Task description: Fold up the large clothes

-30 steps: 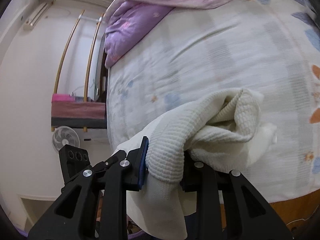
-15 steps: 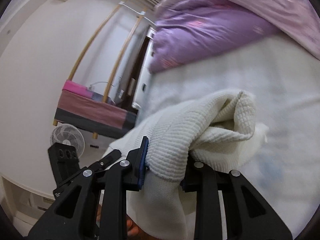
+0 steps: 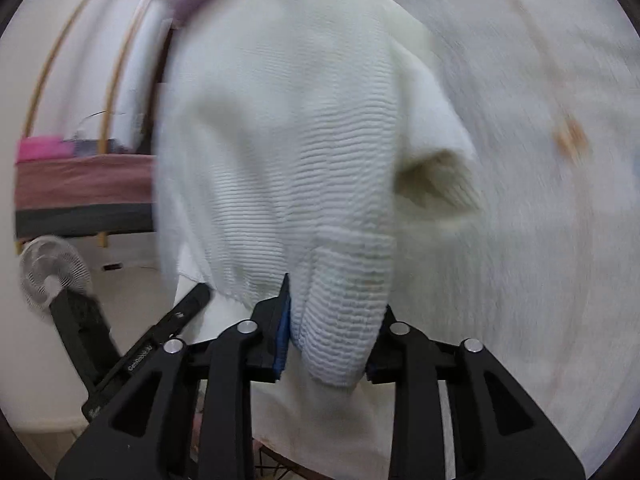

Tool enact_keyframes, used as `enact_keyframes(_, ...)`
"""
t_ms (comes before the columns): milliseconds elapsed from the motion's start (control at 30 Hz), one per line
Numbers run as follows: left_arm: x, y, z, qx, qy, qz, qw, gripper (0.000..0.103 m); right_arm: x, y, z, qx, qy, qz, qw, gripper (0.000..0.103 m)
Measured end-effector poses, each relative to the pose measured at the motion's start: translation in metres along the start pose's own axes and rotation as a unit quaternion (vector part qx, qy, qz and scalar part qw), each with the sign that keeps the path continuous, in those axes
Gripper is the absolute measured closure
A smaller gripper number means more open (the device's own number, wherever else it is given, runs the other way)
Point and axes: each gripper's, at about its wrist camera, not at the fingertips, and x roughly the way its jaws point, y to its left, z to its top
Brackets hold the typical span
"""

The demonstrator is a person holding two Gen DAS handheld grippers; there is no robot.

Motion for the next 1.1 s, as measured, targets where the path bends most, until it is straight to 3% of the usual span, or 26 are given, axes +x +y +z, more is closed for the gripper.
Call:
enact_keyframes(67,0.0,0.014,-0.012,-0.033,-0.008,0.012,0.9994,0.045,0.003,-0.008,-0.005,0.002,-0.005,-0.019,1.0,0.061)
enact_keyframes(200,0.002,0.017,-0.028,-0.055,-0.003,0.036,0.9978,0.034,0.004,-0.008,-0.001,-0.014,-0.004,-0.052,0.999,0.06)
enact_keyframes(400,-0.018,0.0,-0.047,-0.087,0.005,0.048,0.995,0.033,-0.015,-0.012,0.004,-0.028,-0.014,-0.117,0.993,0.051)
enact_keyframes(567,-0.051,-0.04,-0.054,-0.07,-0.001,0.034,0.9969,0.026,-0.049,-0.014,0.006,-0.049,-0.012,-0.115,0.992,0.05)
enact_keyframes(767,-0.119,-0.123,-0.062,0.012,-0.04,0.053,0.9977,0.012,-0.149,0.022,-0.012,-0.136,-0.06,-0.085,0.985,0.05)
enact_keyframes(867,-0.156,-0.183,-0.07,0.073,-0.074,0.075,0.9918,0.012,-0.201,0.034,-0.032,-0.18,-0.095,-0.09,0.975,0.041)
enact_keyframes(967,-0.186,-0.215,-0.088,0.081,-0.093,0.07,0.99,0.012,-0.252,0.036,-0.054,-0.22,-0.129,-0.101,0.962,0.04)
enact_keyframes(1033,-0.207,-0.243,-0.098,0.082,-0.11,0.074,0.9878,0.012,-0.284,0.032,-0.069,-0.24,-0.157,-0.106,0.952,0.029)
enact_keyframes(1100,-0.228,-0.269,-0.113,0.087,-0.127,0.074,0.9853,0.012,-0.316,0.023,-0.08,-0.258,-0.18,-0.104,0.944,0.027)
